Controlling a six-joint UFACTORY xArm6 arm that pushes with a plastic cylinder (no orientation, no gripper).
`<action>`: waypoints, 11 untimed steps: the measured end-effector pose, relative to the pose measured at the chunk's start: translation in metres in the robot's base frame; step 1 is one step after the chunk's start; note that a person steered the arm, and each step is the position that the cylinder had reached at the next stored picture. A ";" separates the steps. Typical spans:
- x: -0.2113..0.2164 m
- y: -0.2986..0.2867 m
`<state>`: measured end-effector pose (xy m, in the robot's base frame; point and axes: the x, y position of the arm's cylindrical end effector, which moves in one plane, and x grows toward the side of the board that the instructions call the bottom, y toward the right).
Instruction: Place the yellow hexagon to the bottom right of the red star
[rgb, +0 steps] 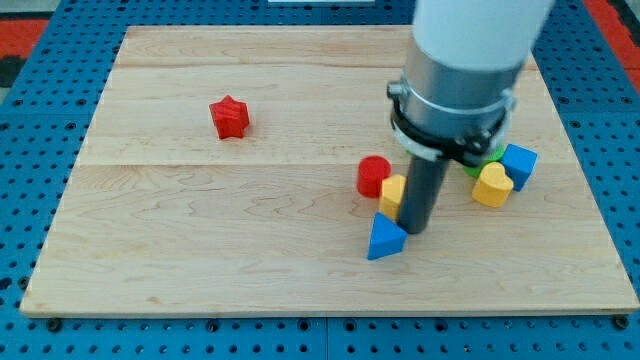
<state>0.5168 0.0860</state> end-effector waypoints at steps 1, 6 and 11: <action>-0.007 0.011; 0.000 -0.032; -0.081 -0.125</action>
